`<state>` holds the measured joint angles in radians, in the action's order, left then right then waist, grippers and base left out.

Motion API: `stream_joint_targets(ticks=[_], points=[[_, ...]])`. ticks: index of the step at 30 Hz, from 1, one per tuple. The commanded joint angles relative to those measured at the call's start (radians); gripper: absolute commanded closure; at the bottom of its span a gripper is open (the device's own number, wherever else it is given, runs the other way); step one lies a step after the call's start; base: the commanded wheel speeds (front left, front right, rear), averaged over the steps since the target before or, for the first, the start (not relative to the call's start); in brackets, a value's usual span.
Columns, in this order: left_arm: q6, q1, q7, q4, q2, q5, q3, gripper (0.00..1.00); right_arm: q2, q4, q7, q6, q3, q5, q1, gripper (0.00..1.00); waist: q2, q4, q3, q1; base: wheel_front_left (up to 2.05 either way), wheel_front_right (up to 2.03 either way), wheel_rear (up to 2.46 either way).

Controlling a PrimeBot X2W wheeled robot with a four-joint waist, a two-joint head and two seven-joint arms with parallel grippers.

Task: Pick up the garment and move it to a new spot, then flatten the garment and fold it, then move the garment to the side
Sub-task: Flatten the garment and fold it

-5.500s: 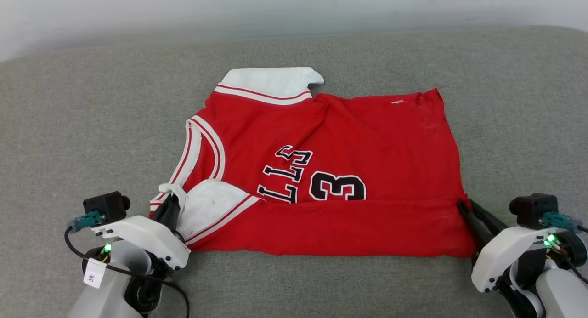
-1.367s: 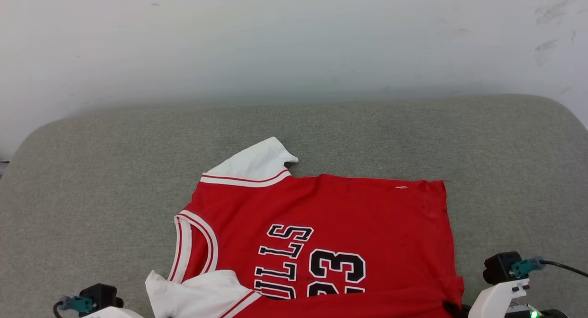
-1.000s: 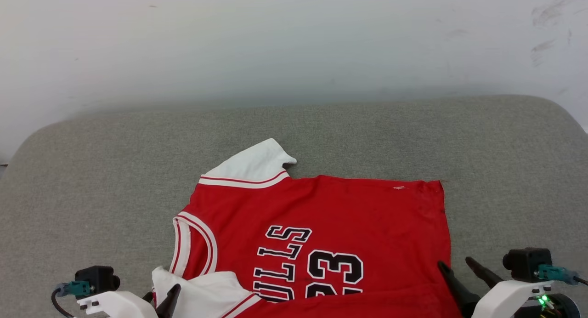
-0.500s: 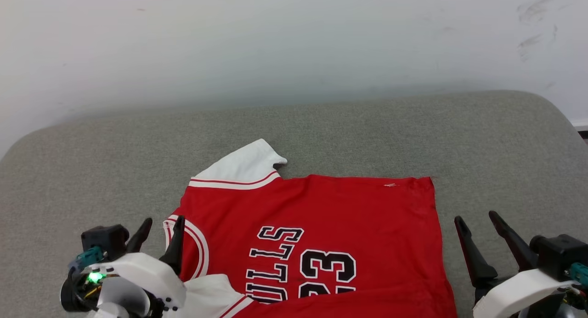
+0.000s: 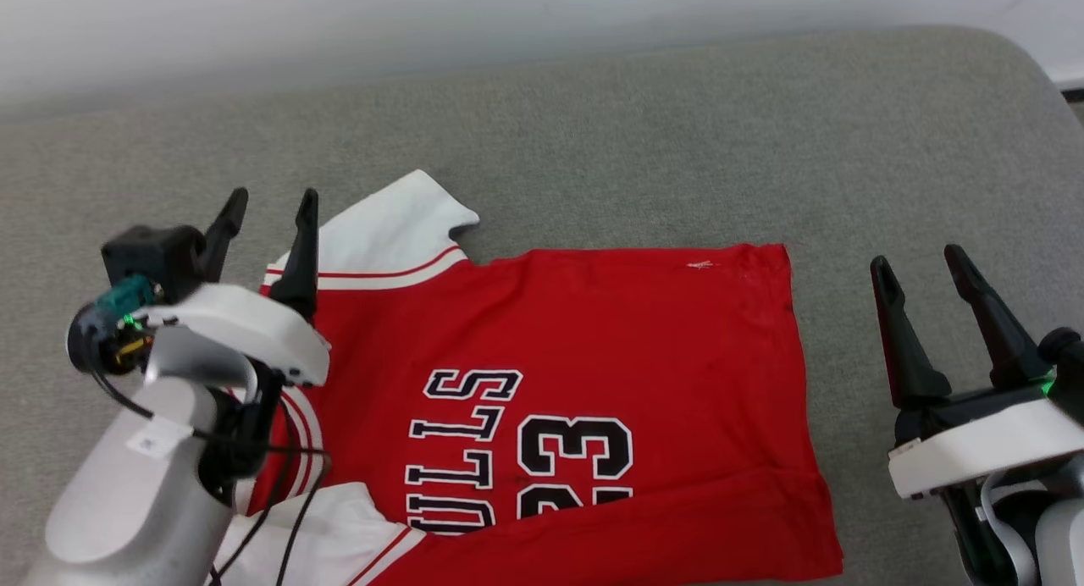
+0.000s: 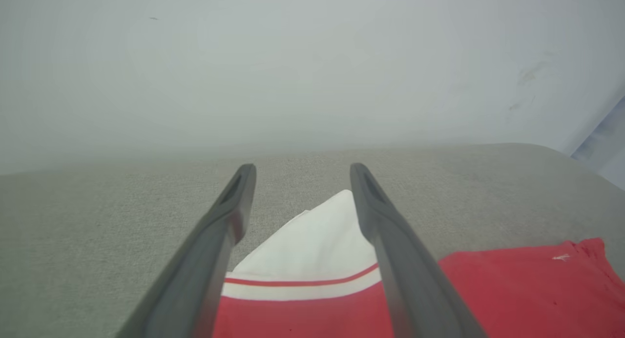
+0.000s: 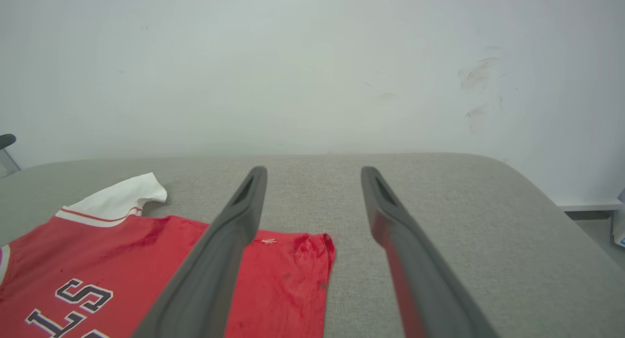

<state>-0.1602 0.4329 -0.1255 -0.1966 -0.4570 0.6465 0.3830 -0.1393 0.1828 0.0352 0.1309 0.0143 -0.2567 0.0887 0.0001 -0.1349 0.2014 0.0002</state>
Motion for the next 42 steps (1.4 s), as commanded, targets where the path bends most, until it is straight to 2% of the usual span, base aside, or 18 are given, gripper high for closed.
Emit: stream_joint_targets(ticks=[1, 8, 12, 16, 20, 24, 29, 30, 31, 32, 33, 39, 42], points=[[0.02, 0.059, 0.023, -0.02, -0.01, 0.001, 0.001, 0.0, 0.008, 0.001, -0.012, 0.0, -0.002, 0.0, 0.031, 0.0, -0.0001, -0.051, 0.085, -0.0002, 0.0, 0.0, 0.0], [0.131, 0.261, 0.213, -0.127, -0.062, 0.047, 0.025, 0.0, 0.018, -0.03, -0.045, 0.0, -0.024, -0.006, 0.103, 0.0, -0.0001, -0.117, 0.166, -0.0002, 0.0, 0.0, 0.0], [0.198, 0.363, 0.392, -0.212, -0.095, 0.097, 0.049, 0.0, 0.027, -0.058, -0.062, 0.0, -0.032, -0.013, 0.122, 0.0, -0.0001, -0.15, 0.189, -0.0002, 0.0, 0.0, 0.0], [0.228, 0.448, 0.603, -0.279, -0.131, 0.126, 0.086, 0.0, 0.034, -0.084, -0.077, -0.001, -0.037, -0.019, 0.127, 0.0, -0.0001, -0.176, 0.206, -0.0002, 0.0, 0.0, 0.0], [0.228, 0.497, 0.8, -0.328, -0.161, 0.153, 0.119, 0.0, 0.043, -0.108, -0.091, 0.0, -0.047, -0.031, 0.132, 0.0, -0.0001, -0.201, 0.221, -0.0002, 0.0, 0.0, 0.0], [0.217, 0.51, 0.915, -0.354, -0.178, 0.163, 0.143, 0.0, 0.047, -0.122, -0.1, 0.0, -0.052, -0.04, 0.136, 0.0, -0.0001, -0.214, 0.235, -0.0002, 0.0, 0.0, 0.0], [0.163, 0.466, 1.082, -0.407, -0.166, 0.187, 0.18, 0.0, 0.05, -0.145, -0.106, 0.0, -0.058, -0.057, 0.146, 0.0, -0.0001, -0.227, 0.255, -0.0002, 0.0, 0.0, 0.0], [0.155, 0.454, 1.1, -0.411, -0.162, 0.191, 0.185, 0.46, 0.051, -0.148, -0.109, 0.0, -0.059, -0.061, 0.149, 0.0, -0.0001, -0.229, 0.258, -0.0002, 0.0, 0.0, 0.0], [0.149, 0.442, 1.112, -0.41, -0.155, 0.197, 0.188, 0.63, 0.051, -0.154, -0.106, 0.0, -0.06, -0.066, 0.15, 0.0, -0.0001, -0.23, 0.26, -0.0002, 0.0, 0.0, 0.0], [0.145, 0.436, 1.111, -0.407, -0.152, 0.196, 0.19, 0.74, 0.048, -0.16, -0.102, 0.0, -0.06, -0.07, 0.152, 0.0, -0.0001, -0.23, 0.263, -0.0002, 0.0, 0.0, 0.0], [0.14, 0.425, 1.117, -0.407, -0.149, 0.201, 0.19, 1.0, 0.045, -0.165, -0.102, 0.0, -0.061, -0.075, 0.156, 0.0, -0.0001, -0.231, 0.265, -0.0002, 0.0, 0.0, 0.0], [0.132, 0.434, 1.034, -0.382, -0.151, 0.192, 0.166, 1.0, 0.043, -0.225, -0.077, 0.0, -0.041, -0.13, 0.175, 0.0, -0.0001, -0.212, 0.251, -0.0002, 0.0, 0.0, 0.0], [0.13, 0.458, 0.974, -0.367, -0.151, 0.183, 0.151, 1.0, 0.015, -0.279, -0.031, 0.0, -0.045, -0.169, 0.209, 0.0, -0.0001, -0.19, 0.233, -0.0002, 0.0, 0.0, 0.0]])
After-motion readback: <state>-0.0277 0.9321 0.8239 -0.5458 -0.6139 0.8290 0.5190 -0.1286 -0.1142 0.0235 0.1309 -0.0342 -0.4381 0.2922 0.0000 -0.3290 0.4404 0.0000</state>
